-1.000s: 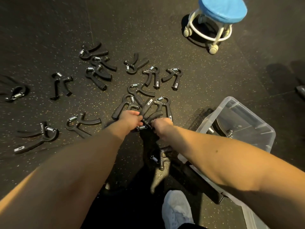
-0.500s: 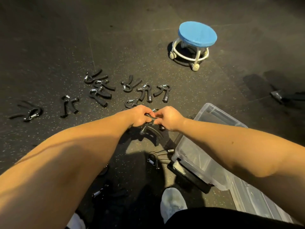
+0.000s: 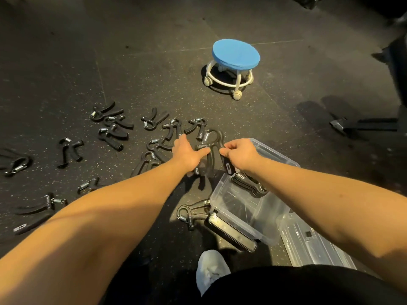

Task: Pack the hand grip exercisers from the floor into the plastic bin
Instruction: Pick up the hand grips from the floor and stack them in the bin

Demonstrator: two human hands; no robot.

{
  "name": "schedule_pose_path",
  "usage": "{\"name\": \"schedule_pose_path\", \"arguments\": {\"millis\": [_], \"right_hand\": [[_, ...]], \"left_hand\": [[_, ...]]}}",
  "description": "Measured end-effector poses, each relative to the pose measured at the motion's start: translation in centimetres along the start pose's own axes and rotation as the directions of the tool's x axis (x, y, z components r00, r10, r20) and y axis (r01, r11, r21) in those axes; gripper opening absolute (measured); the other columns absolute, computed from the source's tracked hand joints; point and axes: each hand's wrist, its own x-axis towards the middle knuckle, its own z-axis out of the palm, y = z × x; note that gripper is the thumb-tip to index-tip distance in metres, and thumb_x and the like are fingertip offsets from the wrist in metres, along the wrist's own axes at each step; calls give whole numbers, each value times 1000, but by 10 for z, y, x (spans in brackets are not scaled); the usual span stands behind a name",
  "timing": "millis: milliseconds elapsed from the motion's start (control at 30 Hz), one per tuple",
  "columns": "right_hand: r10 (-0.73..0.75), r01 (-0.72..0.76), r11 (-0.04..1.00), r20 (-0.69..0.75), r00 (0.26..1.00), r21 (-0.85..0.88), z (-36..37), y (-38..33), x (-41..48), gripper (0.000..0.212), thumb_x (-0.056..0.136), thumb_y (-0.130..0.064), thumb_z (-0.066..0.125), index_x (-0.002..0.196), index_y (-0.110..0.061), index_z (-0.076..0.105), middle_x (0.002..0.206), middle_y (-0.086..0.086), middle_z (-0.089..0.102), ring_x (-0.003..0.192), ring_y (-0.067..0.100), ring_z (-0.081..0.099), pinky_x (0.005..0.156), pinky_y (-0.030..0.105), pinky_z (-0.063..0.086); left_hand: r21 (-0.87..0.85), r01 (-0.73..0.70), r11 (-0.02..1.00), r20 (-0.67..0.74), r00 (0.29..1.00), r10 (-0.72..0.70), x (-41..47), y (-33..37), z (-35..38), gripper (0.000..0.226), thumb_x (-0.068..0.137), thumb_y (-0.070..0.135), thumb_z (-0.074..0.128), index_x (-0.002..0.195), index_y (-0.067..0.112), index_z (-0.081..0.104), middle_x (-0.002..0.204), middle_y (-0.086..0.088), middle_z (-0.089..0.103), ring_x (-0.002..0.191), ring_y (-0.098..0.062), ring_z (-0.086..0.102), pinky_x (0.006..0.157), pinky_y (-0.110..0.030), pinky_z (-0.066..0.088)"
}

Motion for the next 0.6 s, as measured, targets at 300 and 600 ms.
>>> {"name": "schedule_pose_path", "arguments": {"millis": [300, 600], "right_hand": [[504, -262, 621, -120, 856, 739, -7, 8, -10, 17, 94, -12, 67, 79, -6, 61, 69, 8, 63, 55, 15, 55, 57, 27, 53], [675, -131, 234, -64, 735, 963, -14, 43, -29, 18, 96, -12, 66, 80, -5, 64, 71, 7, 66, 53, 13, 61, 40, 19, 49]], "left_hand": [[-483, 294, 824, 311, 938, -152, -18, 37, 48, 58, 92, 42, 67, 133, 4, 53, 115, -14, 69, 85, -20, 73, 69, -31, 63], [-502, 169, 848, 273, 962, -30, -24, 56, 100, 20, 102, 15, 55, 115, 2, 62, 92, -16, 69, 70, -15, 67, 70, -25, 59]]}}
